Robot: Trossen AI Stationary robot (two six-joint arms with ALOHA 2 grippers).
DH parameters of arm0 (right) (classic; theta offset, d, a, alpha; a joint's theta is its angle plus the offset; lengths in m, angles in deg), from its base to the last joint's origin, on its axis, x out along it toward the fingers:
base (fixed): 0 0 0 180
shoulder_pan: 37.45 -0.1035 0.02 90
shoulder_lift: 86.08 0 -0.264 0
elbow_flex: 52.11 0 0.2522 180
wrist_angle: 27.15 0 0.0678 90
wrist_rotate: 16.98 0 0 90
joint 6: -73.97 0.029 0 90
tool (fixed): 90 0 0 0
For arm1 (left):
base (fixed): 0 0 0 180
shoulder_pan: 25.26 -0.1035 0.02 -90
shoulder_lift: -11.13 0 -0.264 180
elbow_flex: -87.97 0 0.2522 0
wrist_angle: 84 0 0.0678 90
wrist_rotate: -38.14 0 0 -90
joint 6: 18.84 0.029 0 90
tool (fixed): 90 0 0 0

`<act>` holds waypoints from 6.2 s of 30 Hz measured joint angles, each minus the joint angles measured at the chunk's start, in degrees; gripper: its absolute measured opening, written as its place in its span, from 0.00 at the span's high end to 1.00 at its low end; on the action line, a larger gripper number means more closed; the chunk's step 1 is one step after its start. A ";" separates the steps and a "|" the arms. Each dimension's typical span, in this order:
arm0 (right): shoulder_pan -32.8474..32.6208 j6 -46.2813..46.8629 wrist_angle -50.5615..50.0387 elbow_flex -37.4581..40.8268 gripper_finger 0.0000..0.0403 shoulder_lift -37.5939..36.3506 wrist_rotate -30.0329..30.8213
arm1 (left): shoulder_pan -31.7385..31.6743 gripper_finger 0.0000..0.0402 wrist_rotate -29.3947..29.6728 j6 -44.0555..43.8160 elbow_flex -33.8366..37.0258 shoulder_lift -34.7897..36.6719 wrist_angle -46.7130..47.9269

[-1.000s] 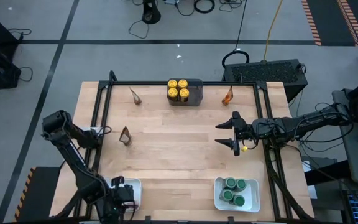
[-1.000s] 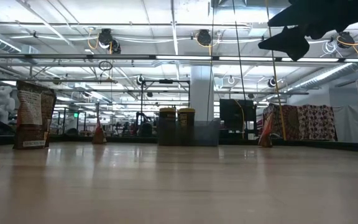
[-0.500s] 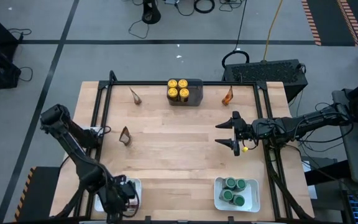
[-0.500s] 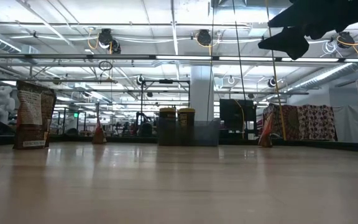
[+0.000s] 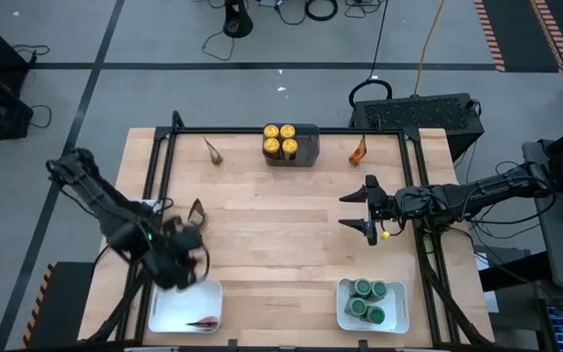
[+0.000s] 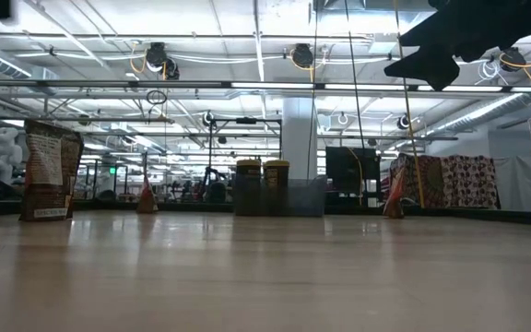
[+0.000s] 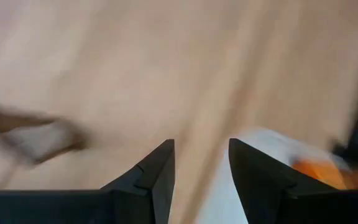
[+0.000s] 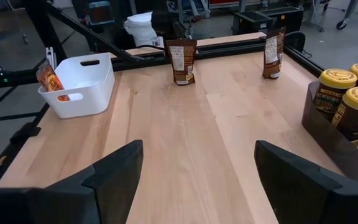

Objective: Sort spices by type
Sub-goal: Put the bottom left orange seasoning pack into the left white bin

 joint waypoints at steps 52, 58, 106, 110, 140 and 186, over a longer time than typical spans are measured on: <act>-0.01 -3.98 -1.84 0.00 0.28 -0.02 0.01 | -42.90 0.62 -14.90 14.03 23.44 17.03 0.71; -0.01 -3.95 -1.82 0.00 0.28 -0.02 0.01 | -42.88 0.62 -14.86 14.68 27.19 17.01 -3.97; 0.01 -1.80 -4.60 0.00 0.28 -0.02 0.01 | -21.33 1.00 -21.94 17.94 9.27 17.01 -5.15; -0.01 -1.53 -4.84 0.00 0.28 0.00 0.03 | -12.64 1.00 -21.47 11.74 8.68 16.45 -5.06; 0.01 2.54 -4.37 0.00 0.28 0.00 0.27 | 5.06 1.00 -19.97 7.67 8.70 -7.33 -22.50; -0.01 0.58 -4.46 0.00 0.28 0.00 0.25 | 4.14 0.80 -19.37 11.54 8.72 -10.89 -29.81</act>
